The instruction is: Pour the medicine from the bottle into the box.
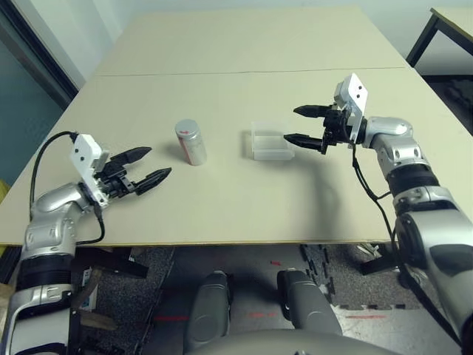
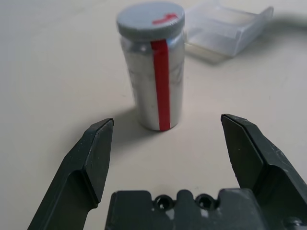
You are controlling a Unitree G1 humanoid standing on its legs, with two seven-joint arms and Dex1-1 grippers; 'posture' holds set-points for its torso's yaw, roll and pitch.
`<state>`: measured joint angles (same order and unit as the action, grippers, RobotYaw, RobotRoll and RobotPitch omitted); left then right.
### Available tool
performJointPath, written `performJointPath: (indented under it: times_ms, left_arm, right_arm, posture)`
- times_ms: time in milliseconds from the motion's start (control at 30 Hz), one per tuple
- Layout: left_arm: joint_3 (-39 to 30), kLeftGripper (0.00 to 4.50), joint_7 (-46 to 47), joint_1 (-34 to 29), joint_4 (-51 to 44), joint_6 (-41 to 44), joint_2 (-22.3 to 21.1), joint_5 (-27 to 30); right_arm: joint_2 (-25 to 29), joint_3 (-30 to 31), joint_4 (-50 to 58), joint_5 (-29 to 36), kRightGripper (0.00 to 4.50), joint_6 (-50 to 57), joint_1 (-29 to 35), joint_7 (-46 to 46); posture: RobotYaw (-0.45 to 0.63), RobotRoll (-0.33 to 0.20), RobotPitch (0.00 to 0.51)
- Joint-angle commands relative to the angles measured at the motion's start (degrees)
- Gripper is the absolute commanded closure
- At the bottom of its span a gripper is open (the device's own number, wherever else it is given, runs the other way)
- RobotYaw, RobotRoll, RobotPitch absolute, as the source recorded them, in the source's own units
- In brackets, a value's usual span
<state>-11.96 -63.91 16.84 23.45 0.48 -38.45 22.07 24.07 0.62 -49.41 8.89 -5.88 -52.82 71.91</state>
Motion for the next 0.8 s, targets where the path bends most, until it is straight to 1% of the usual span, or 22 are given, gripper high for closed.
performJointPath:
  times_ms: [33,133,267,533,800]
  left_arm:
    - [0.93,0.01,0.42,1.40,3.05,-2.98,1.43,-1.55]
    - [1.28,0.01,1.74,2.92,6.32,-6.28,2.50,-3.20]
    - [0.93,0.01,2.23,5.08,9.83,-7.40,3.45,-2.95]
    - [3.08,0.01,2.22,8.49,14.59,-10.37,5.83,-4.87]
    - [4.40,0.01,2.74,15.19,23.23,-13.27,8.35,-6.99]
  right_arm:
    - [0.27,0.43,1.71,0.26,0.00,1.14,0.30,0.77]
    - [0.35,0.68,2.28,-0.13,0.00,1.35,0.52,0.30]
    - [0.47,0.75,3.04,-0.05,0.00,2.13,1.01,-0.22]
    - [0.91,0.74,6.46,0.44,0.00,4.22,3.04,-0.74]
    - [1.06,1.07,9.99,0.94,0.00,5.88,5.48,-1.40]
  posture:
    - [-0.03,0.000,0.116]
    - [-0.05,0.000,0.111]
    - [-0.06,0.000,0.109]
    - [-0.08,0.000,0.110]
    - [-0.10,0.000,0.111]
